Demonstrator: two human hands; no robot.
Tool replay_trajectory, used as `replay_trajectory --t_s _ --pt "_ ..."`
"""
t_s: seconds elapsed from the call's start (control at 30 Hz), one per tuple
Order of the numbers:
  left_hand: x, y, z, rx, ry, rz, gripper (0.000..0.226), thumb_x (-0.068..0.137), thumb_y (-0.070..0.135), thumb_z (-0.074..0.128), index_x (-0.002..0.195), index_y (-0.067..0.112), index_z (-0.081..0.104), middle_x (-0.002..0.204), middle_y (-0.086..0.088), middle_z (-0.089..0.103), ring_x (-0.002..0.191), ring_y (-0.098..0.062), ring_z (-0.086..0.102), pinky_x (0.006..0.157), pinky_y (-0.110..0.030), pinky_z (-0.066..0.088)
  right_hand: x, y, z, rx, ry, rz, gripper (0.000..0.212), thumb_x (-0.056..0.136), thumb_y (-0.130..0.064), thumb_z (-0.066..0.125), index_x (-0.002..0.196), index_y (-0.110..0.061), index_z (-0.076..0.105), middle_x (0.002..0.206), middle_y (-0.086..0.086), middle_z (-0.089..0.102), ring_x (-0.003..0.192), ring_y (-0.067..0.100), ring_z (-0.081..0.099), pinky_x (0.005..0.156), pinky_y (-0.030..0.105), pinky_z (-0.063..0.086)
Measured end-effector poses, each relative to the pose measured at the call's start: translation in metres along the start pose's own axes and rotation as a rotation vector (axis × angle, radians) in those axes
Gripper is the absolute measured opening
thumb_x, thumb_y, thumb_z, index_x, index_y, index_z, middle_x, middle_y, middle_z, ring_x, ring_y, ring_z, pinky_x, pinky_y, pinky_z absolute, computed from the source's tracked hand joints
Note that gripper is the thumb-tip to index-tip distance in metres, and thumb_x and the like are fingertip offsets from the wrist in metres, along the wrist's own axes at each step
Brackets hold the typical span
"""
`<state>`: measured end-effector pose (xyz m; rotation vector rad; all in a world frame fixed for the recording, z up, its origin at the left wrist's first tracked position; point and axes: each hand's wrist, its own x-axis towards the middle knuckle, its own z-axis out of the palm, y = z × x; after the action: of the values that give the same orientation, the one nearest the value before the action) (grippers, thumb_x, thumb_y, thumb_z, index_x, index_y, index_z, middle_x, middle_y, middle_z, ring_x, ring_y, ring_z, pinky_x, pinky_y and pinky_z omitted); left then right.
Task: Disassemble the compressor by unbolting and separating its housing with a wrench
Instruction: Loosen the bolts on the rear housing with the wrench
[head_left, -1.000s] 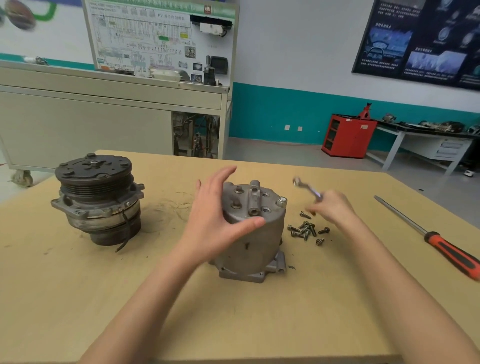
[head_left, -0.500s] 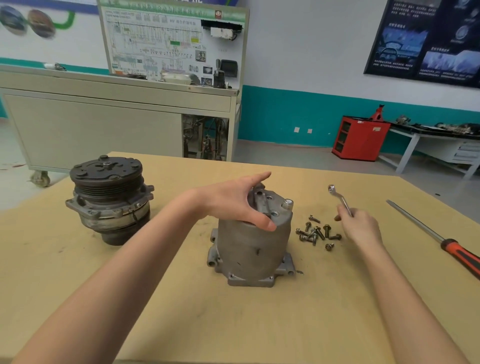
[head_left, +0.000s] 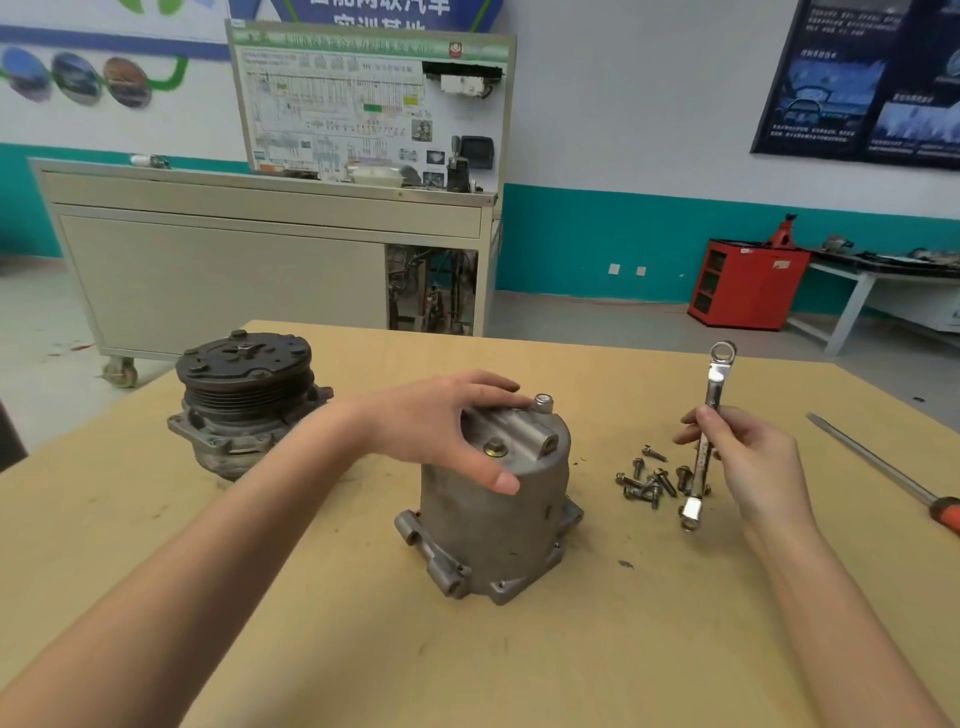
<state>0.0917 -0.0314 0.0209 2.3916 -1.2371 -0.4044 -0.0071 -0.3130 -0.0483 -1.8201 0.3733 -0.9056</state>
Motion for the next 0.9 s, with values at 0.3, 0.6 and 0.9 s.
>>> replay_trajectory --t_s 0.3,0.6,0.9 --pt "0.016 0.04 0.051 0.362 0.398 -0.295 0.093 0.07 0.089 0.037 0.143 0.032 0.036 0.133 0.002 0.043 0.117 -0.029 0.045 0.098 -0.044 0.034 -0.032 -0.045 0.005 0.691 0.174 0.042 0.019 0.099 -0.01 0.046 0.081 -0.011 0.053 0.065 0.005 0.07 0.051 0.01 0.051 0.047 0.017 0.039" --pt "-0.006 0.02 0.054 0.199 0.377 -0.162 0.09 0.076 0.076 0.049 0.15 0.035 0.017 0.154 0.008 0.02 0.145 -0.023 0.014 0.117 -0.058 0.013 -0.095 -0.073 0.021 0.396 -0.047 -0.479 0.017 0.095 -0.024 0.054 0.091 -0.025 0.071 0.104 -0.003 0.071 0.09 0.015 0.069 0.081 0.021 0.053" --pt "-0.017 0.005 0.064 0.064 0.502 0.125 0.06 0.086 0.056 0.057 0.137 0.059 0.024 0.153 0.015 0.023 0.142 -0.006 0.021 0.118 -0.05 0.013 -0.115 -0.064 0.02 -0.168 -0.162 -0.893 0.024 0.094 -0.02 0.052 0.092 -0.005 0.071 0.109 -0.001 0.067 0.1 0.008 0.063 0.089 0.016 0.044"
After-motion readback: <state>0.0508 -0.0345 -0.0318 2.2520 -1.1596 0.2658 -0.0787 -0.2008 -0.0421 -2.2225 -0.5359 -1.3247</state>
